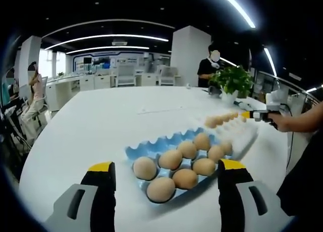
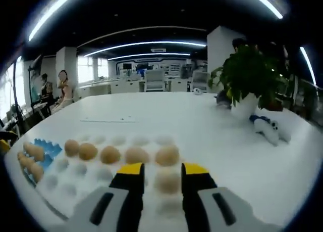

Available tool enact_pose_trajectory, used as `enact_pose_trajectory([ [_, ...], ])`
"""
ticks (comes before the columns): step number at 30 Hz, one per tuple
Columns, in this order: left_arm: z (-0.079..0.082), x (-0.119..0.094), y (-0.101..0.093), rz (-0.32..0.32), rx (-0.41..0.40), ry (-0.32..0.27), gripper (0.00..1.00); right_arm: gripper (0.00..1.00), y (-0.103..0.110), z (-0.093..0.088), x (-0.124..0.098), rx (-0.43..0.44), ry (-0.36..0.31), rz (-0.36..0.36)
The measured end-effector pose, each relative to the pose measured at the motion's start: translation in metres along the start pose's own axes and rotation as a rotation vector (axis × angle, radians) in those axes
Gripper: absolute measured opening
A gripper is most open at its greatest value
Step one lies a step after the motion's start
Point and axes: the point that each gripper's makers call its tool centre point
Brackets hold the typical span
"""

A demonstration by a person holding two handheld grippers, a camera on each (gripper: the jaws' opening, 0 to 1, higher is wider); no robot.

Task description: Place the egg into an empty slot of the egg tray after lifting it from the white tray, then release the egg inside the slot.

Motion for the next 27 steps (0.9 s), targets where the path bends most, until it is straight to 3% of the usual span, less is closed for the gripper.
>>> enact_pose_trajectory([
  [3,0.000,-0.001,0.000,0.001,0.000,0.002,0.84,0.29,-0.014,-0.007,0.005,0.030,0.018,-0.027],
  [11,0.002,-0.003,0.004,0.014,0.002,-0.004,0.83,0.30,-0.011,-0.026,0.020,0.027,0.081,-0.006],
  [27,0.006,-0.001,0.001,0.003,0.009,-0.009,0.81,0.27,-0.010,-0.023,0.022,-0.003,0.047,-0.003],
])
Point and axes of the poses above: the point that each gripper's makers call its tool centre point, and the gripper's own axes: x roughly forward along the fingers, y roughly to its left, z roughly out of its top
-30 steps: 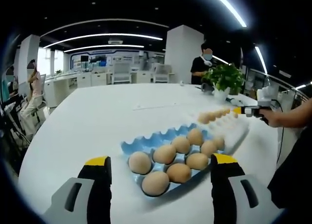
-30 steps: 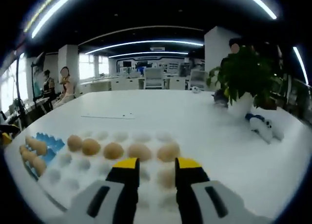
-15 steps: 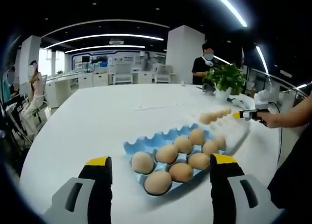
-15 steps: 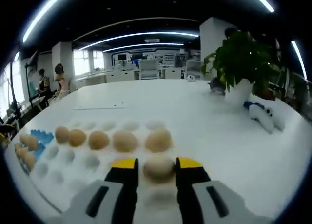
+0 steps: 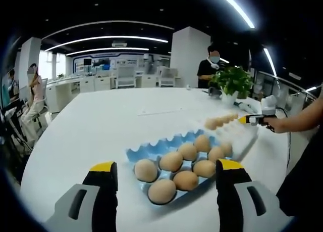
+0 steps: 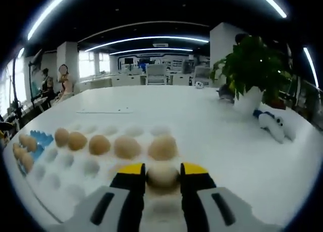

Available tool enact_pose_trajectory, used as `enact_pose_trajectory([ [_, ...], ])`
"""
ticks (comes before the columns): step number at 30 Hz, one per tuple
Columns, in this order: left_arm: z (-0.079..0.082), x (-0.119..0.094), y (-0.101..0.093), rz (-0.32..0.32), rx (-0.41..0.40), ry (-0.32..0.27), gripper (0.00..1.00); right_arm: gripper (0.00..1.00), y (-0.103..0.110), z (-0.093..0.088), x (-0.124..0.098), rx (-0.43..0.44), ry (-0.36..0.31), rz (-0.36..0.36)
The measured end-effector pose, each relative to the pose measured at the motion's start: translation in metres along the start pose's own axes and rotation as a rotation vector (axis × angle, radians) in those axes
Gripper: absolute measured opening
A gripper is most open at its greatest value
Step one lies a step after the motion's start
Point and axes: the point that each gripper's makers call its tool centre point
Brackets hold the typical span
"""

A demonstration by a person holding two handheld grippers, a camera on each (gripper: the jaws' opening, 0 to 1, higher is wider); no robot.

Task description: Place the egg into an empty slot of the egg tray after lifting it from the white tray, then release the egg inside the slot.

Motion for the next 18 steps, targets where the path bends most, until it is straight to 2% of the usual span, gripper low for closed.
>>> enact_pose_trajectory([
  [9,0.001,-0.002,0.004,0.014,0.001,-0.006,0.81,0.25,0.004,0.004,-0.008,0.005,-0.002,0.002],
  [12,0.000,-0.003,0.005,0.017,0.001,-0.007,0.81,0.25,0.005,0.014,-0.014,-0.013,-0.029,0.001],
  [18,-0.001,-0.003,0.008,0.028,0.001,-0.006,0.83,0.25,0.016,0.037,-0.028,0.020,-0.083,0.040],
])
Point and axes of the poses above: the point that each gripper's makers call its tool centre point, and the gripper's own axes: x roughly forward along the fingers, y roughly to its left, z roughly out of its top
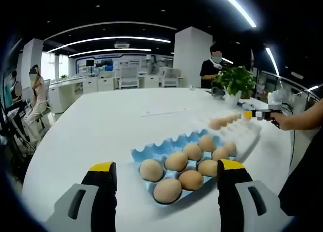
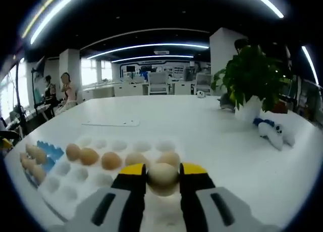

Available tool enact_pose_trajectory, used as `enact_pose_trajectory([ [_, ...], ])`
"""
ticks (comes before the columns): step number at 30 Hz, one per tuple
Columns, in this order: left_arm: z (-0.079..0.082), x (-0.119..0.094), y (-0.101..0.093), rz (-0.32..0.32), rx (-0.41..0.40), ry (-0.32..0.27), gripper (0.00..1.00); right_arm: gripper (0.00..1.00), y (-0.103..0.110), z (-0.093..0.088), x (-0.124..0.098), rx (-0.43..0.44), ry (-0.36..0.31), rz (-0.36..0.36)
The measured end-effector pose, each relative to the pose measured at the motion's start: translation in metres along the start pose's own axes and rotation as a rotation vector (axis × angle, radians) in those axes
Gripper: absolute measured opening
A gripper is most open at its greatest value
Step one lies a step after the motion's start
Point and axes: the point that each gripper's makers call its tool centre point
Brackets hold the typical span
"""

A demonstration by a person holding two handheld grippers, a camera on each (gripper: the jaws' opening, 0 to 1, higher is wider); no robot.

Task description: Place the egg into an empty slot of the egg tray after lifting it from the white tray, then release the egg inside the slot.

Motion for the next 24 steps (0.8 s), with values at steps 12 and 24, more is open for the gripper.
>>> enact_pose_trajectory([
  [12,-0.001,0.001,-0.004,-0.014,-0.009,0.003,0.86,0.25,0.047,0.019,-0.002,-0.009,-0.035,0.114],
  [24,-0.006,0.002,-0.005,-0.020,-0.050,0.017,1.00,0.25,0.124,0.026,-0.004,-0.075,-0.046,0.312],
])
Point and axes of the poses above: the point that each gripper's makers call its tool centre point, and the gripper's own axes: x roughly forward along the fingers, y roughly to its left, z roughly out of its top
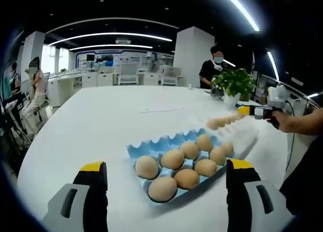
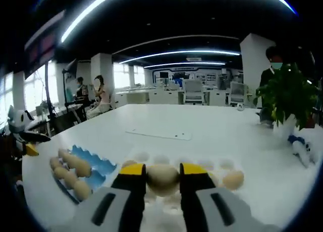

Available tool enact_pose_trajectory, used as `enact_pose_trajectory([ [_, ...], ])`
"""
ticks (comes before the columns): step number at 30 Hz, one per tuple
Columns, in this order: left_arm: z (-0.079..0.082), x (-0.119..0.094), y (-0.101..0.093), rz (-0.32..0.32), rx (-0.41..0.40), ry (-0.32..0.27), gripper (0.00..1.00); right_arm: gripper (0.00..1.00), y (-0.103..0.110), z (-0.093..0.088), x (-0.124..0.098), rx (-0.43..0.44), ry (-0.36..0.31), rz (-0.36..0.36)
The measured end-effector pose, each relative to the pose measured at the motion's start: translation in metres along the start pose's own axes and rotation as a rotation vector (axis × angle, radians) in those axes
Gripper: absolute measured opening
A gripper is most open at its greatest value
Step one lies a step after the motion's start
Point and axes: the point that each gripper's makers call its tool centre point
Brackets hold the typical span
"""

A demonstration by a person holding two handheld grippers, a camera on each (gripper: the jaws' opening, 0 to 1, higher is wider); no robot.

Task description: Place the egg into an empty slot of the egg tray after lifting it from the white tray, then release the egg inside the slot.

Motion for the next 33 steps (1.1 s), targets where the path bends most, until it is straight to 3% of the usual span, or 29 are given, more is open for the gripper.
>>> enact_pose_trajectory([
  [15,-0.002,0.000,-0.003,-0.011,0.004,0.011,0.99,0.25,0.099,-0.015,0.033,-0.048,0.047,0.277],
  [21,-0.001,-0.001,-0.001,-0.005,0.006,0.006,0.98,0.25,0.114,-0.029,0.049,-0.052,0.089,0.322],
  [33,-0.002,0.000,0.002,0.007,0.019,0.017,0.95,0.25,0.133,-0.051,0.059,-0.019,0.159,0.382],
])
Point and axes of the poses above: the point that each gripper's makers call its tool centre point, and the gripper's own axes: x roughly forward along the fingers, y roughly to its left, z roughly out of its top
